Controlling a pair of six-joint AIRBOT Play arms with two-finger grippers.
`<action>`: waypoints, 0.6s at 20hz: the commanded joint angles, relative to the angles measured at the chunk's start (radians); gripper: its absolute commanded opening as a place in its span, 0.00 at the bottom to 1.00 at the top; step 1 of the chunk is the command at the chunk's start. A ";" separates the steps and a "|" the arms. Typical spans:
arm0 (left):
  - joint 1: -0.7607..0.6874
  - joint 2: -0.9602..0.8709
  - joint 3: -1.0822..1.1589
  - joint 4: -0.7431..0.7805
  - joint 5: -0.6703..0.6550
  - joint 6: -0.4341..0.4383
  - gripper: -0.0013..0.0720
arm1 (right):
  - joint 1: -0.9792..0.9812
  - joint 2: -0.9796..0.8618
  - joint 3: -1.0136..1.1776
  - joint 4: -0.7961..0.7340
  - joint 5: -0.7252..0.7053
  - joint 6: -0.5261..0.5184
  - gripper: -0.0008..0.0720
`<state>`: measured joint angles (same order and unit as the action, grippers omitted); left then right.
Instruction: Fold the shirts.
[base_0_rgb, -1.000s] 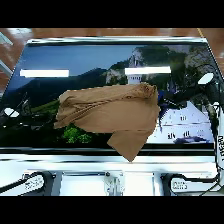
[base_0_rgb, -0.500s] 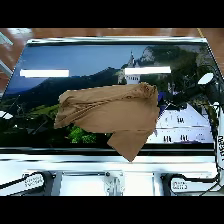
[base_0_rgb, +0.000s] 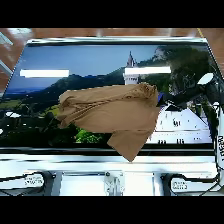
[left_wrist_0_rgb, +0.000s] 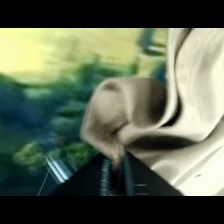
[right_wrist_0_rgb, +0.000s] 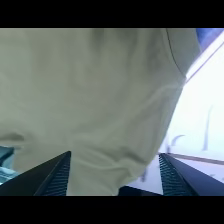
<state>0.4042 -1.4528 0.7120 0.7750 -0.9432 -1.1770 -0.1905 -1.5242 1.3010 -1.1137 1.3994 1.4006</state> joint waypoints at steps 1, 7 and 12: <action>-0.016 -0.014 0.013 -0.069 -0.047 0.068 0.07 | -0.001 0.000 -0.052 -0.046 0.038 0.001 0.95; -0.012 0.077 0.061 -0.085 -0.138 0.172 0.07 | 0.026 0.000 -0.350 0.108 -0.023 -0.008 0.95; -0.012 0.163 0.060 -0.092 -0.185 0.174 0.07 | 0.106 0.000 -0.437 0.081 -0.216 0.068 0.90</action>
<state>0.3931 -1.3346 0.7692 0.6968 -1.0966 -1.0199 -0.1177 -1.5238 0.9165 -1.0397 1.2964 1.4158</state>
